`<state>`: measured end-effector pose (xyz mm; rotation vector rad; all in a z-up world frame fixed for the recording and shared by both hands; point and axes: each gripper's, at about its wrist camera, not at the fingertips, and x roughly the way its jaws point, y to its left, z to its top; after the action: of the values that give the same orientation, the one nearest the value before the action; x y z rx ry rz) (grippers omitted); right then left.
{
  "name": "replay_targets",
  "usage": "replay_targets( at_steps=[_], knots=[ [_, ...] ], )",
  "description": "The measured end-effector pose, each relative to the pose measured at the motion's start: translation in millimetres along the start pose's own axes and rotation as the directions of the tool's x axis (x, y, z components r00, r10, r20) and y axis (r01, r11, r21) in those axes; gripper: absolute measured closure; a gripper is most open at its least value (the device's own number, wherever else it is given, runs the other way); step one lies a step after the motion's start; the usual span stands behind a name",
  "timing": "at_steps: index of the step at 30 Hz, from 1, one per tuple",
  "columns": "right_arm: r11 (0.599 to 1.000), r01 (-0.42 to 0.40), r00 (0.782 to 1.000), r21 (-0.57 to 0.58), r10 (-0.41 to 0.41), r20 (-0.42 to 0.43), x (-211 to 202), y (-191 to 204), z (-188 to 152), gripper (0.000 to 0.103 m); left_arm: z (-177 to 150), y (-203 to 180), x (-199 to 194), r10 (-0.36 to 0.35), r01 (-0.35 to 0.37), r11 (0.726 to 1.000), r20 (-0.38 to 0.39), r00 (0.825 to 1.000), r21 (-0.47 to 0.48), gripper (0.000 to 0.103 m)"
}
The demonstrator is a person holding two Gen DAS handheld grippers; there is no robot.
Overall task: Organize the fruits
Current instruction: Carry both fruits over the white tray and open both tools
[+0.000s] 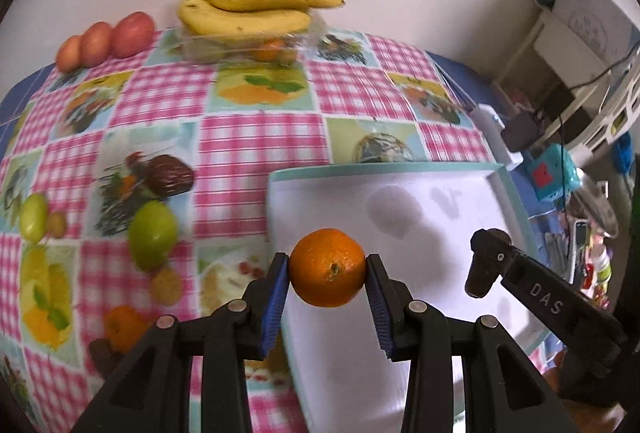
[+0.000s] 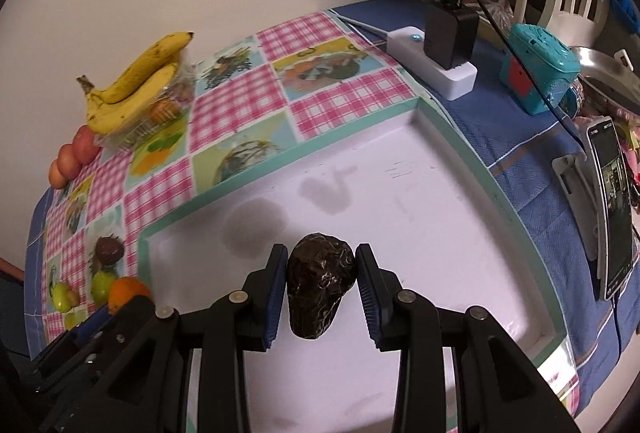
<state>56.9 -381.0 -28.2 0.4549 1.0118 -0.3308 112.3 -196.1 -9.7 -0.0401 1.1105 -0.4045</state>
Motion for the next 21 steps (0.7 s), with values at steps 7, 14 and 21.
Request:
replay_targets(
  at_steps=[7,14,21],
  knots=[
    [1.000,0.027,1.000,0.015,-0.027,-0.008,16,-14,9,0.067,4,-12,31,0.016,-0.015,0.999,-0.021,1.000,0.046,0.062],
    [0.999,0.049,0.998,0.022,-0.048,-0.033,31,-21,12,0.067,4,-14,53,0.025,-0.022,0.998,-0.051,0.998,0.060,0.062],
    [0.998,0.050,0.998,0.026,-0.048,-0.042,35,-22,12,0.067,5,-14,56,0.024,-0.021,0.998,-0.043,0.999,0.062,0.062]
  ],
)
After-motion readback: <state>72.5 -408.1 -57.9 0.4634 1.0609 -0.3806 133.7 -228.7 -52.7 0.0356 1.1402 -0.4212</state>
